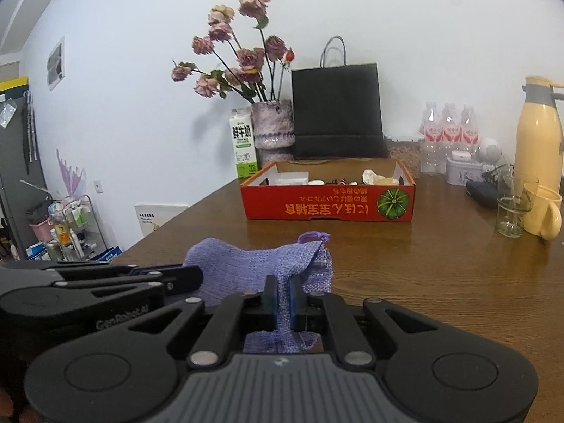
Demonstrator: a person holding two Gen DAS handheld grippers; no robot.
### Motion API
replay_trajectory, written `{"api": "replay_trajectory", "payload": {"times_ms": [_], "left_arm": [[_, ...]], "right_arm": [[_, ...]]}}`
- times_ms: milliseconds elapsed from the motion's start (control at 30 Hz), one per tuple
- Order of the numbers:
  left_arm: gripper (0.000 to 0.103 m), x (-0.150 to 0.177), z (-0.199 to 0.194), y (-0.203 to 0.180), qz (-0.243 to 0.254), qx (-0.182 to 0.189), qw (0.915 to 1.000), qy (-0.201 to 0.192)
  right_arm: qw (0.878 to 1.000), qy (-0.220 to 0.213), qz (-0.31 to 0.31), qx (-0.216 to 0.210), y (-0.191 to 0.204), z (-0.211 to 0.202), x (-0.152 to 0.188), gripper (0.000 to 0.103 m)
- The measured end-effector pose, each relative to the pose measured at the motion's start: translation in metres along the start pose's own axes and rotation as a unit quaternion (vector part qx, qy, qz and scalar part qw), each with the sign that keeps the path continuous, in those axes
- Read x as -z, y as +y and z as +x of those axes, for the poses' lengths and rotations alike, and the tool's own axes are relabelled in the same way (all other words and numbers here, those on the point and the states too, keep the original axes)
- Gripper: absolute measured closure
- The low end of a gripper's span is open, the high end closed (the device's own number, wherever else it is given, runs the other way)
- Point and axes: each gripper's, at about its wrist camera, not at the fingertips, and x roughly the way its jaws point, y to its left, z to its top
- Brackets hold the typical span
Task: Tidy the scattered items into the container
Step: 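Lift the purple cloth bag and carry it over the box with both tools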
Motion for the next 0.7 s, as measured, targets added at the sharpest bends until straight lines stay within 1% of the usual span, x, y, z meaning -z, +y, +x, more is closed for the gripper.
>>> {"api": "replay_trajectory", "payload": {"times_ms": [67, 133, 233, 333, 467, 500, 533, 600, 633, 700], "left_arm": [[0.096, -0.006, 0.008, 0.003, -0.003, 0.002, 1.0, 0.003], [0.096, -0.017, 0.015, 0.005, 0.002, 0.005, 1.0, -0.002], [0.096, -0.042, 0.026, 0.007, 0.018, 0.014, 0.9994, -0.025], [0.096, -0.074, 0.046, 0.013, 0.026, 0.028, 0.9985, -0.037], [0.096, -0.121, 0.085, 0.023, 0.044, 0.029, 0.9976, -0.045], [0.096, -0.134, 0.095, 0.028, 0.039, 0.03, 0.9978, -0.044], [0.096, -0.145, 0.104, 0.032, 0.035, 0.03, 0.998, -0.042], [0.096, -0.17, 0.125, 0.041, 0.036, 0.032, 0.9981, -0.039], [0.096, -0.18, 0.134, 0.045, 0.038, 0.028, 0.9982, -0.037], [0.096, -0.199, 0.159, 0.055, 0.037, 0.025, 0.9988, -0.02]], "right_arm": [[1.0, 0.006, -0.001, 0.003, -0.003, 0.009, -0.003, 0.098], [1.0, 0.008, -0.002, 0.006, -0.007, 0.017, -0.01, 0.098], [1.0, 0.002, -0.011, 0.005, -0.013, 0.029, -0.03, 0.098], [1.0, -0.016, -0.024, 0.004, -0.021, 0.045, -0.062, 0.098], [0.999, -0.034, -0.029, -0.004, -0.036, 0.077, -0.112, 0.098], [0.999, -0.034, -0.03, -0.005, -0.04, 0.089, -0.127, 0.098], [0.999, -0.033, -0.03, -0.007, -0.043, 0.1, -0.14, 0.098], [0.999, -0.022, -0.026, -0.027, -0.051, 0.126, -0.166, 0.098], [0.999, -0.011, -0.017, -0.036, -0.055, 0.14, -0.177, 0.098], [0.998, 0.011, 0.009, -0.056, -0.065, 0.171, -0.199, 0.098]]}}
